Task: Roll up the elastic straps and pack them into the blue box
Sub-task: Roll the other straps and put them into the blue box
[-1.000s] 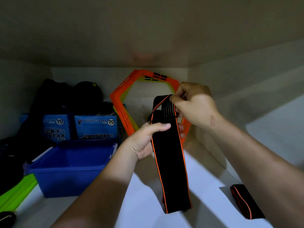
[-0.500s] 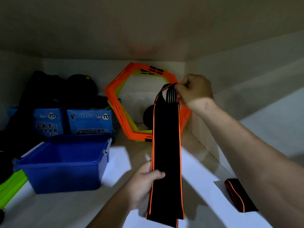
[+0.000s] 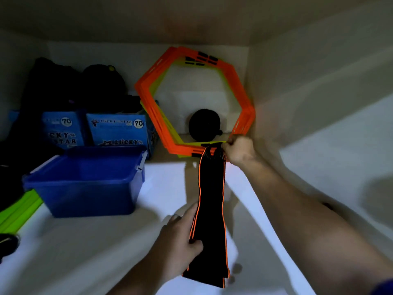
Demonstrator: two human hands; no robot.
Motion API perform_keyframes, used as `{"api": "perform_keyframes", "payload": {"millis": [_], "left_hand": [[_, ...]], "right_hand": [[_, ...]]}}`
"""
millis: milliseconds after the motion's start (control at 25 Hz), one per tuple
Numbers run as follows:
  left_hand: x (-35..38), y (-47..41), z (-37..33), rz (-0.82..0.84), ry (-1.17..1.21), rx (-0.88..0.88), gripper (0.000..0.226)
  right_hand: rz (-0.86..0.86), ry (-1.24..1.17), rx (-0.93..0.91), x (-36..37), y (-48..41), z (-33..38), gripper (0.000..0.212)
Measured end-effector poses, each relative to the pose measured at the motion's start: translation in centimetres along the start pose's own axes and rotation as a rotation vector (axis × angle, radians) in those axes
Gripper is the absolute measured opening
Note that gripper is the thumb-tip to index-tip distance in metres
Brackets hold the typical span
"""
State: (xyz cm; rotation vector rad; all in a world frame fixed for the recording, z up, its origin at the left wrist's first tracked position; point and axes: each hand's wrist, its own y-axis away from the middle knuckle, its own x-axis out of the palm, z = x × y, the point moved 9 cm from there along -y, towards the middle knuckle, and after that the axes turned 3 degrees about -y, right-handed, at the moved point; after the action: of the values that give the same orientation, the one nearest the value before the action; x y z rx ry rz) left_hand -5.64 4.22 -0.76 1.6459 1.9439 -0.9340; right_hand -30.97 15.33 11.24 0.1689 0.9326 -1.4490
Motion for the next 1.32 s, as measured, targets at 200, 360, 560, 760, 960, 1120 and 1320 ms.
{"api": "perform_keyframes", "payload": {"millis": [200, 360, 560, 760, 960, 1120, 1320], "left_hand": [[1.5, 0.7, 0.9, 0.085, -0.382, 0.037, 0.084], [2.9, 0.8, 0.8, 0.195, -0.513, 0.042, 0.083], [2.6, -0.6, 0.6, 0.169, -0.419, 0.06, 0.082], [-2.3, 0.2, 2.5, -0.001, -0.151, -0.047, 0.035], [-3.2, 4.7, 2.5, 0.057, -0.306, 0.035, 0.006], [-1.7, 5.7, 1.1, 0.055, -0.352, 0.102, 0.01], [-1.2, 5.8, 0.5, 0.04, -0.376, 0.115, 0.007]], "right_hand": [[0.094, 0.012, 0.164, 5.6, 2.0, -5.8, 0.026], [0.115, 0.047, 0.17, 7.8, 3.1, -7.6, 0.028], [0.196, 0.037, 0.134, 6.6, 5.4, -7.4, 0.017], [0.421, 0.117, -0.022, 3.1, 13.8, -5.2, 0.007], [0.489, 0.181, -0.155, -1.5, 24.8, -3.6, 0.026], [0.495, 0.122, -0.214, -2.0, 28.8, -2.2, 0.022], [0.452, 0.109, -0.251, -1.5, 29.2, -2.2, 0.013]]}}
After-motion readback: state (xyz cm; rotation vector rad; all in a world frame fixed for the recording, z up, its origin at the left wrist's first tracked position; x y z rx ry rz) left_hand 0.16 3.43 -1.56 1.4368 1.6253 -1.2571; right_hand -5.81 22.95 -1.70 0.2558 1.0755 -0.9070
